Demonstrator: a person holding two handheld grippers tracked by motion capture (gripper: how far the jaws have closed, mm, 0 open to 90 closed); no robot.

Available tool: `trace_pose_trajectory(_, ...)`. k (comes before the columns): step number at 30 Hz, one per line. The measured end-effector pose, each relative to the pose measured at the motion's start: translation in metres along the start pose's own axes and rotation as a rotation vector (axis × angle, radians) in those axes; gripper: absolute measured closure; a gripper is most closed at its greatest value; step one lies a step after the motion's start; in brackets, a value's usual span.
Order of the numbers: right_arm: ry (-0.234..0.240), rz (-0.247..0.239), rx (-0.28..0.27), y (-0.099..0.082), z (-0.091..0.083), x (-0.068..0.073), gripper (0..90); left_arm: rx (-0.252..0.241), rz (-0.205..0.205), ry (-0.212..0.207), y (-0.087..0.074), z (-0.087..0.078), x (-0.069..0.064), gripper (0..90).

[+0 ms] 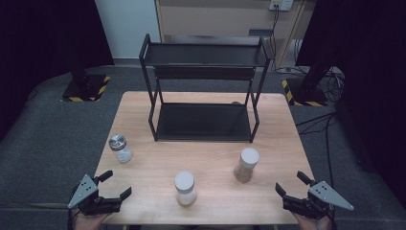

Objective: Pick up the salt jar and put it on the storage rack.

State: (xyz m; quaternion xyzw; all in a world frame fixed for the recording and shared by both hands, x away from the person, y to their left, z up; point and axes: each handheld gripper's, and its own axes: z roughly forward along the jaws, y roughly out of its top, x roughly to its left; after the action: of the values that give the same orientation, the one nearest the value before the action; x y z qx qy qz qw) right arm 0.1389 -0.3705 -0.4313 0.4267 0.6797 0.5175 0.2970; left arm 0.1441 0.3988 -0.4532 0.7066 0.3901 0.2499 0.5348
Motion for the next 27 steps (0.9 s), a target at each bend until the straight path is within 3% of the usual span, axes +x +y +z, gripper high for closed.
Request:
trace_pose_trajectory(15, 0.064, -0.029, 0.004, -0.0023, 0.0023, -0.0056, 8.9, -0.010, -0.006, -0.021, 0.0000, 0.0033, 0.0027, 1.0)
trace_pose_trajectory(27, 0.081, -0.036, 0.009, -0.0018, 0.0050, -0.0063, 8.9, -0.014, -0.002, -0.059, -0.0016, 0.0015, 0.0076, 1.1)
